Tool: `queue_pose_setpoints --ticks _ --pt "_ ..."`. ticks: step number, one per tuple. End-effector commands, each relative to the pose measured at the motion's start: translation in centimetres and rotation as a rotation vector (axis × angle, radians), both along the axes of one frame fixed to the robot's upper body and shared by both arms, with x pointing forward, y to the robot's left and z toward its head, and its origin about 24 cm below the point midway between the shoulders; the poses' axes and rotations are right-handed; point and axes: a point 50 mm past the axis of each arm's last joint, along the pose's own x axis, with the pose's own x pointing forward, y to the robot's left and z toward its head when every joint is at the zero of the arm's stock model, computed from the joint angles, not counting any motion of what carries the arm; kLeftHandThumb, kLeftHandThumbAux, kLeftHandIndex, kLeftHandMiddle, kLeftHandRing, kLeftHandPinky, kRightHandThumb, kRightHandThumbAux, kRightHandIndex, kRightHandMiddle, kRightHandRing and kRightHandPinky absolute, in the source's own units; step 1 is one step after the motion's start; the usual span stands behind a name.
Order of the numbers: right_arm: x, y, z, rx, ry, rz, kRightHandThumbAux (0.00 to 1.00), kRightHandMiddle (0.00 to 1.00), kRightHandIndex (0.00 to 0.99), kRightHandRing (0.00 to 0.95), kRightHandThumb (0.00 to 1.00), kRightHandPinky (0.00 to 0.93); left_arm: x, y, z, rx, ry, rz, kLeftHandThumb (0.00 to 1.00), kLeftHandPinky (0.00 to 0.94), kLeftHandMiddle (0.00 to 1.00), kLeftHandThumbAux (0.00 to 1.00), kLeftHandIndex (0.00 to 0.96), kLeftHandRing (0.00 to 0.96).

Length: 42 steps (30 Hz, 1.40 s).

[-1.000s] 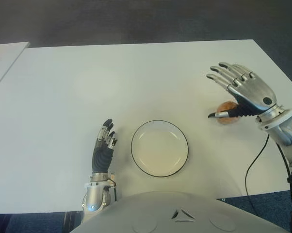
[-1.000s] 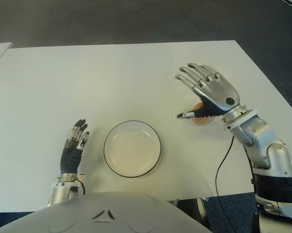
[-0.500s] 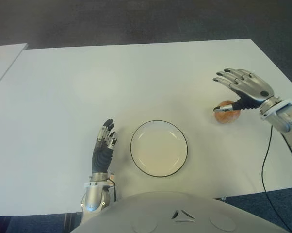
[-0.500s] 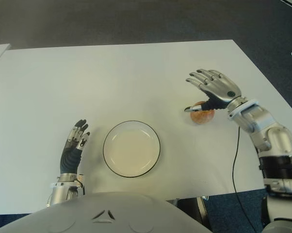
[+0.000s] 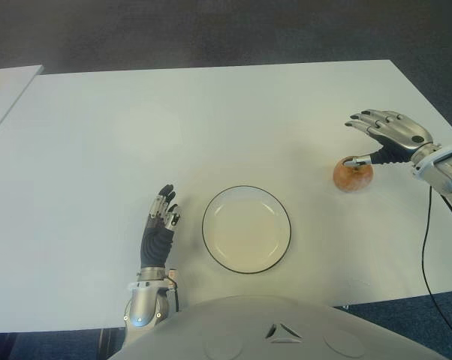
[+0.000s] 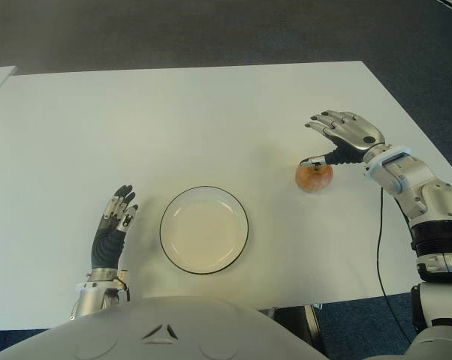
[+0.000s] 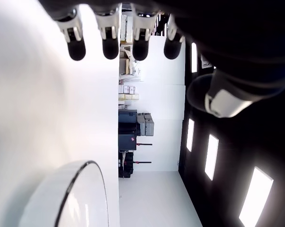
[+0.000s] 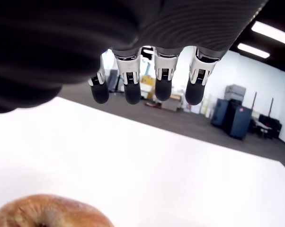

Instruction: Put the apples into the plate.

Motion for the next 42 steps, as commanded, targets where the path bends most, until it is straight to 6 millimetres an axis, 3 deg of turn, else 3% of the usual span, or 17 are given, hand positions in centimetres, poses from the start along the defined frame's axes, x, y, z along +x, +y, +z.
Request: queue_pose_setpoints --ticks 1,19,42 --pt "0.2 -0.4 -0.1 -0.018 0.012 -0.019 0.124 0.0 0.0 0.0 0.239 0.0 0.0 -0.1 -0.1 -0.016 0.013 -0.012 0.061 0.0 0.0 0.467 0.0 0.0" --pt "0.2 -0.9 -1.8 -0.015 0.086 -0.055 0.132 0.0 0.0 0.0 0.252 0.0 0.1 -0.3 0.2 -0.022 -0.009 -0.01 0.069 0.0 0.0 0.442 0.0 0.0" --pt "-0.3 -0.3 -3.5 0.02 0.108 -0.053 0.133 0.0 0.0 0.0 0.257 0.0 0.0 -0.5 0.3 -0.066 -0.026 -0.037 0.026 0.0 0.0 0.435 0.0 0.0"
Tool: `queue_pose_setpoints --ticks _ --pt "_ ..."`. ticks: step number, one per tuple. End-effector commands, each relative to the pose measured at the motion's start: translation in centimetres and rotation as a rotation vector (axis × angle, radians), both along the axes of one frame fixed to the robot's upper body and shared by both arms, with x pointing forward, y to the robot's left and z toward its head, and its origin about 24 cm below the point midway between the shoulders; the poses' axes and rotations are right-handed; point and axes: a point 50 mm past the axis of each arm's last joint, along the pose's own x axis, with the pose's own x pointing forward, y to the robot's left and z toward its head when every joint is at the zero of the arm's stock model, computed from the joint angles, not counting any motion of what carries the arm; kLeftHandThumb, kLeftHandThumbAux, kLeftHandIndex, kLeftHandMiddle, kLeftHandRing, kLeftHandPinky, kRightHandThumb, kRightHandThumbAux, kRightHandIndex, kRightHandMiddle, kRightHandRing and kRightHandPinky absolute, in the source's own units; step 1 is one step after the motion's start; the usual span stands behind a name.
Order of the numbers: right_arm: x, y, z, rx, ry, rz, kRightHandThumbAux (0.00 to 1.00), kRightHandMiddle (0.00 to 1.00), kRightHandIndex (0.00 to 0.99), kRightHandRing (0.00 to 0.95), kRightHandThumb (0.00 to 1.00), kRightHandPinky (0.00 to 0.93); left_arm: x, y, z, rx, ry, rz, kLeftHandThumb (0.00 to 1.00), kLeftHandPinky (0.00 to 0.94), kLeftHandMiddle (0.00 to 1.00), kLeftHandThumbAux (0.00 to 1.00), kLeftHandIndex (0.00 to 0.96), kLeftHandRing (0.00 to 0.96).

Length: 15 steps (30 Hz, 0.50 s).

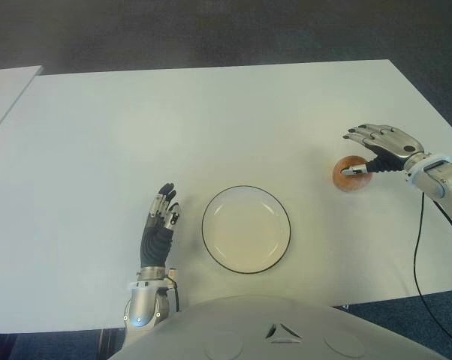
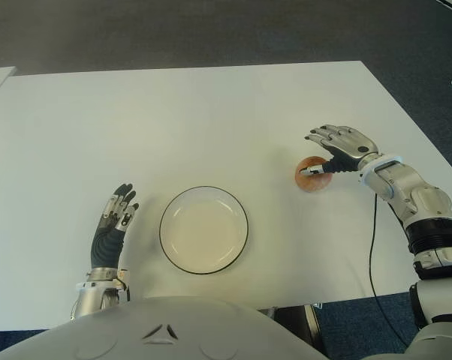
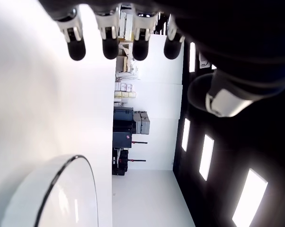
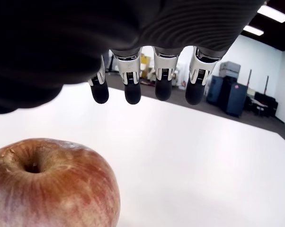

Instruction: Put the apples into the plate.

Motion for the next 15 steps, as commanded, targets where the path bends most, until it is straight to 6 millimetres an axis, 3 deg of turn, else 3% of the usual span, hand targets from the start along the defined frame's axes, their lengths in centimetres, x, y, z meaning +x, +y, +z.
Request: queue_pose_setpoints --ticks 1,15 --pt "-0.3 0.2 -1.2 0.023 0.024 -0.011 0.133 0.0 0.0 0.0 0.257 0.0 -0.1 -0.3 0.1 -0.023 -0.01 -0.033 0.025 0.0 0.0 0.435 0.0 0.0" --pt "-0.6 0.5 -2.5 0.07 0.043 -0.038 0.131 0.0 0.0 0.0 0.259 0.0 0.0 -0.1 0.2 0.001 -0.005 -0.022 0.01 0.0 0.0 0.447 0.0 0.0"
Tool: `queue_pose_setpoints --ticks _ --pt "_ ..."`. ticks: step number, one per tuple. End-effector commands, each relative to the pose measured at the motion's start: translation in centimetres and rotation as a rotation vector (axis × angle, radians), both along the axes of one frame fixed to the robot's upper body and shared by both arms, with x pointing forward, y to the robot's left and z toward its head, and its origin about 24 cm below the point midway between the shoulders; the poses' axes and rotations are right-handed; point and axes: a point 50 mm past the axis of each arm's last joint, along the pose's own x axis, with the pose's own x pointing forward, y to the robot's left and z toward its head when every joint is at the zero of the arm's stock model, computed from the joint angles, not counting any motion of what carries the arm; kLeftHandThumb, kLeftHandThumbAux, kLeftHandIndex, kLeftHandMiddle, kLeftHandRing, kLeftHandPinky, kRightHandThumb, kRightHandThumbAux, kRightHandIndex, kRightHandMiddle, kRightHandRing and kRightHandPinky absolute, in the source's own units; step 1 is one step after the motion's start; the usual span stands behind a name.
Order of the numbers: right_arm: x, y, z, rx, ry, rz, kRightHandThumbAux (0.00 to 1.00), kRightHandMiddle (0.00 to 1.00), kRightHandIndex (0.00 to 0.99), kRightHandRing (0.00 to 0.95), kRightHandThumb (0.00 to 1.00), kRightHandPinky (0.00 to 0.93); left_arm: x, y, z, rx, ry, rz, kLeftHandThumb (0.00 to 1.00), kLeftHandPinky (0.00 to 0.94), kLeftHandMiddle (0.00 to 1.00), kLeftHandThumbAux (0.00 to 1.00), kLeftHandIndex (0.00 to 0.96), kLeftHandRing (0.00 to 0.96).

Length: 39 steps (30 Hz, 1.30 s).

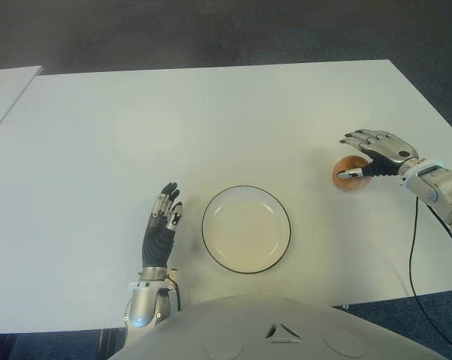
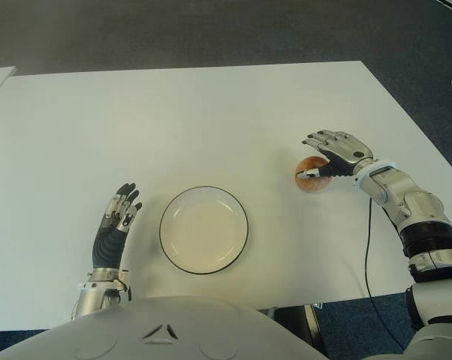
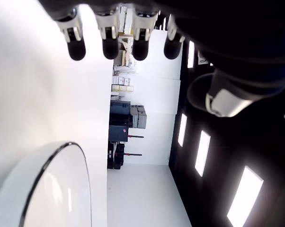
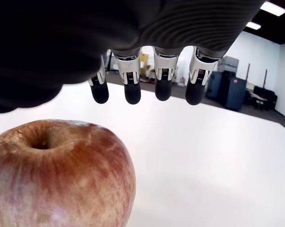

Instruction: Put the apples into the plate.

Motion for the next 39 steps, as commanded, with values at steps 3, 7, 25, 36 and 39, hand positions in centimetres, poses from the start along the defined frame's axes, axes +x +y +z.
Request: queue_pose_setpoints --ticks 3,7,25,36,39 --pt "-0.4 0.4 -1.7 0.041 0.034 -0.022 0.132 0.0 0.0 0.0 0.262 0.0 0.0 0.1 0.0 0.015 0.011 -0.004 0.004 0.0 0.0 0.446 0.0 0.0" --pt "-0.5 0.6 -2.1 0.047 0.04 -0.025 0.134 0.0 0.0 0.0 0.266 0.0 0.0 0.1 0.0 0.016 0.008 -0.01 0.0 0.0 0.0 0.441 0.0 0.0" --pt "-0.8 0.8 -4.4 0.079 0.092 -0.071 0.14 0.0 0.0 0.0 0.26 0.0 0.0 0.1 0.3 0.038 -0.004 -0.007 0.0 0.0 0.0 0.428 0.0 0.0" --pt "-0.7 0.7 -5.9 0.076 0.117 -0.093 0.155 0.0 0.0 0.0 0.254 0.0 -0.1 0.2 0.4 0.059 -0.02 -0.018 0.016 0.0 0.0 0.401 0.0 0.0" --pt "-0.7 0.6 -6.1 0.073 0.122 -0.095 0.156 0.0 0.0 0.0 0.255 0.0 -0.2 0.2 0.4 0.069 -0.018 -0.015 0.016 0.0 0.0 0.398 0.0 0.0"
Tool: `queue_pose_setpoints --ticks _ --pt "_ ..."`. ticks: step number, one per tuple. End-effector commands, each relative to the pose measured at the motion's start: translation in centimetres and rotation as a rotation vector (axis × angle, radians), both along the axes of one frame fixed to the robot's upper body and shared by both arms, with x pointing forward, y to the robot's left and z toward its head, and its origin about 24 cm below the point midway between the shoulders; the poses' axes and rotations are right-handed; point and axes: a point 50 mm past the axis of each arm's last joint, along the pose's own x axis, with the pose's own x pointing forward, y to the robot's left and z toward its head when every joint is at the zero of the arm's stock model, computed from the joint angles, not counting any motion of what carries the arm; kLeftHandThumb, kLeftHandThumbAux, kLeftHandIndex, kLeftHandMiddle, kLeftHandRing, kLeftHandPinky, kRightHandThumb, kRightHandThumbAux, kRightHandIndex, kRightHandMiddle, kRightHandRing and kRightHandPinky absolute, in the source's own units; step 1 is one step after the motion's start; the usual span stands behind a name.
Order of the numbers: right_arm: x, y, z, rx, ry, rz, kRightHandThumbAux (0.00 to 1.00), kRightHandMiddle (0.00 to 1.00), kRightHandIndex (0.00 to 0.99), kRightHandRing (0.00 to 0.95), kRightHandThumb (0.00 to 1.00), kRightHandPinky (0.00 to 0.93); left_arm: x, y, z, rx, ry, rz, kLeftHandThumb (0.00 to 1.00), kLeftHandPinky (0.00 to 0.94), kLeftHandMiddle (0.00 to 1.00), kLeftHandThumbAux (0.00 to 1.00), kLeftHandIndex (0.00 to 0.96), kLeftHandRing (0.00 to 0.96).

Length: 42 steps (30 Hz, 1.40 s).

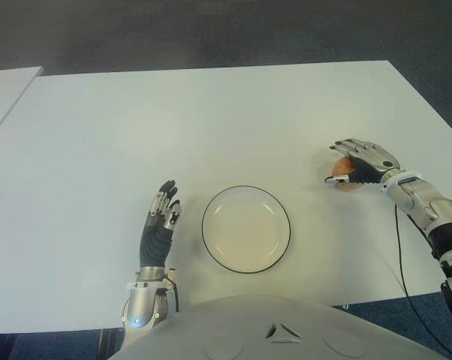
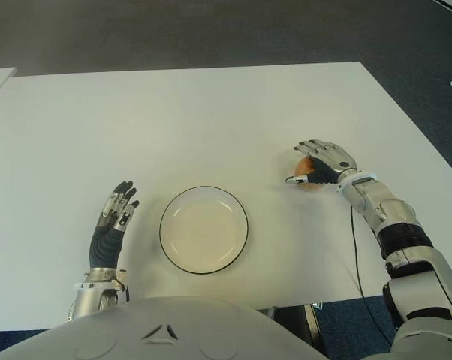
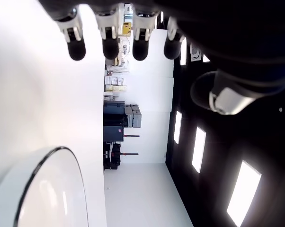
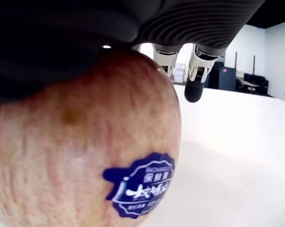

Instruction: Put the apples into the plate.

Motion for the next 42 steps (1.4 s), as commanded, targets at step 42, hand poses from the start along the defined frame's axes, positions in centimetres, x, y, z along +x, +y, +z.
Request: queue_pose_setpoints --ticks 42 --pt "-1.6 -1.4 -5.3 0.013 0.073 -0.133 0.231 0.03 0.02 0.02 0.303 0.101 -0.5 -0.2 -0.1 0.048 -0.039 -0.018 0.002 0.0 0.0 0.39 0.0 0.0"
